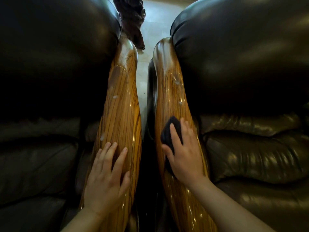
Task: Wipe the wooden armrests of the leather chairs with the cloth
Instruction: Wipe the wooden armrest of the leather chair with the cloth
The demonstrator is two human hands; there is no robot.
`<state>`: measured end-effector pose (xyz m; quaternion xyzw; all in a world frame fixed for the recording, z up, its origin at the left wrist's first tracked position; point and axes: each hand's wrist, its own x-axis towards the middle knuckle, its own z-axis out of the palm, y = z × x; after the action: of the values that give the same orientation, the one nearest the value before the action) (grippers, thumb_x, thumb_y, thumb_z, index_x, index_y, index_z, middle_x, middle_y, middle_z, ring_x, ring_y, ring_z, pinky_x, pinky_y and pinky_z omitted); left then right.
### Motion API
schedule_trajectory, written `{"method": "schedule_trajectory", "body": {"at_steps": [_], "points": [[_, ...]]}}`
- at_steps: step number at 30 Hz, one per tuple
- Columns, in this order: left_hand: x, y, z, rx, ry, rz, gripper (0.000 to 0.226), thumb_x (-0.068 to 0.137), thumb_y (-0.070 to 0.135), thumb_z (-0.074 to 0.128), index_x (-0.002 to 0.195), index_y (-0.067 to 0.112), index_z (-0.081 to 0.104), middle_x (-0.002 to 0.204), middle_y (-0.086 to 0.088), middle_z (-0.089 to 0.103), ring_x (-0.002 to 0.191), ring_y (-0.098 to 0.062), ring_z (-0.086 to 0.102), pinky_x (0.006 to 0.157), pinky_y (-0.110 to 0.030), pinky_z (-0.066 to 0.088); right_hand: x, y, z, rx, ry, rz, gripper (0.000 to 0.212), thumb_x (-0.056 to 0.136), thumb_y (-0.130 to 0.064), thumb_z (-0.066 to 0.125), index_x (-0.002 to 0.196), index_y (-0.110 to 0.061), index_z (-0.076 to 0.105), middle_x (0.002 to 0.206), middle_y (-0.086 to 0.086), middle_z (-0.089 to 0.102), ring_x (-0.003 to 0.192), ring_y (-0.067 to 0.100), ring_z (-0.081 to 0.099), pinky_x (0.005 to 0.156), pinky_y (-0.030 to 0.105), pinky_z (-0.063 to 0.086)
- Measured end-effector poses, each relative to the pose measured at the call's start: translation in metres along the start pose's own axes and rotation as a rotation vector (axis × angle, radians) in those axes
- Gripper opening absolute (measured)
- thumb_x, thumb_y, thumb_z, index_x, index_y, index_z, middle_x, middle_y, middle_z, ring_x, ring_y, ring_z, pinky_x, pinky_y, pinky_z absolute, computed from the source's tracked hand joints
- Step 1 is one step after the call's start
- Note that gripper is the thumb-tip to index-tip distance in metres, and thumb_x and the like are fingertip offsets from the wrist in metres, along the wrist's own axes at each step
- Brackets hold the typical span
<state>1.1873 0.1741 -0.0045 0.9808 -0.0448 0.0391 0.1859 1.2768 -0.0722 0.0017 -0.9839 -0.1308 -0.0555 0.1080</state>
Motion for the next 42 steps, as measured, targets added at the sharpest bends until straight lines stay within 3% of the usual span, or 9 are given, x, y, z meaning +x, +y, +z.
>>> {"method": "schedule_trajectory", "body": {"at_steps": [2,6,9,16,21,28,34,40,42], "points": [[0.0,0.0,0.0,0.011,0.001,0.004,0.064,0.092,0.044,0.041,0.151,0.019,0.032,0.158,-0.012,0.027,0.151,-0.027,0.015,0.12,-0.052,0.019,-0.014,0.018,-0.002,-0.015,-0.01,-0.004,0.069,0.103,-0.062,0.025,0.16,-0.023,0.016,0.169,0.008,0.006,0.156,0.025,0.005,0.123,0.045,0.016],[-0.001,0.001,0.001,0.021,0.004,0.005,0.066,0.092,0.043,0.044,0.152,0.02,0.031,0.158,-0.012,0.027,0.151,-0.027,0.016,0.12,-0.051,0.02,0.041,0.025,-0.006,0.182,0.05,0.387,0.081,0.096,-0.071,0.016,0.158,-0.019,0.017,0.167,0.012,0.012,0.153,0.031,0.015,0.12,0.049,0.025],[0.0,0.001,0.002,0.02,0.013,0.007,0.066,0.092,0.042,0.045,0.152,0.02,0.03,0.159,-0.011,0.027,0.151,-0.026,0.016,0.121,-0.05,0.019,0.096,0.015,-0.006,0.246,0.072,0.511,0.08,0.096,-0.066,0.025,0.158,-0.017,0.018,0.166,0.015,0.014,0.152,0.034,0.018,0.121,0.049,0.024],[-0.001,0.001,0.001,0.007,0.027,0.013,0.067,0.09,0.044,0.044,0.152,0.021,0.029,0.158,-0.012,0.027,0.152,-0.025,0.013,0.124,-0.041,0.006,0.04,0.03,-0.009,0.006,-0.013,0.107,0.077,0.101,-0.068,0.019,0.158,-0.017,0.014,0.168,0.01,0.008,0.155,0.025,0.005,0.122,0.042,0.016],[-0.002,-0.002,0.006,0.032,0.043,0.057,0.072,0.088,0.041,0.047,0.153,0.019,0.026,0.159,-0.015,0.027,0.151,-0.027,0.016,0.124,-0.043,0.008,0.114,0.018,-0.014,0.171,-0.013,0.369,0.092,0.09,-0.075,0.016,0.159,-0.014,0.013,0.168,0.013,0.006,0.155,0.028,0.005,0.125,0.044,0.013],[-0.003,-0.004,0.008,0.011,0.041,0.076,0.064,0.097,0.046,0.029,0.155,0.019,0.022,0.162,-0.012,0.021,0.151,-0.027,0.017,0.123,-0.044,0.012,0.061,0.022,-0.012,0.005,-0.041,-0.055,0.073,0.101,-0.065,0.021,0.159,-0.02,0.017,0.168,0.006,0.011,0.156,0.022,0.004,0.124,0.044,0.015],[-0.004,0.0,0.003,0.044,0.048,0.051,0.068,0.089,0.036,0.048,0.151,0.016,0.032,0.157,-0.015,0.031,0.149,-0.029,0.021,0.122,-0.044,0.017,0.114,0.017,-0.009,0.126,0.002,0.261,0.085,0.094,-0.072,0.013,0.157,-0.016,0.021,0.167,0.014,0.011,0.154,0.03,0.008,0.123,0.05,0.019],[-0.005,0.002,0.002,0.036,0.071,0.071,0.066,0.089,0.036,0.051,0.15,0.015,0.035,0.155,-0.015,0.032,0.149,-0.028,0.021,0.122,-0.042,0.017,0.053,0.02,-0.002,0.017,0.004,-0.102,0.069,0.103,-0.061,0.028,0.16,-0.025,0.012,0.169,0.005,0.003,0.156,0.022,0.003,0.122,0.044,0.016],[-0.007,0.002,0.004,0.028,0.099,0.115,0.06,0.09,0.033,0.052,0.146,0.014,0.041,0.152,-0.015,0.036,0.148,-0.028,0.026,0.121,-0.045,0.022,0.039,0.034,-0.003,0.005,-0.006,-0.098,0.07,0.103,-0.062,0.025,0.159,-0.022,0.013,0.169,0.005,0.004,0.156,0.022,0.004,0.122,0.044,0.017]]}}
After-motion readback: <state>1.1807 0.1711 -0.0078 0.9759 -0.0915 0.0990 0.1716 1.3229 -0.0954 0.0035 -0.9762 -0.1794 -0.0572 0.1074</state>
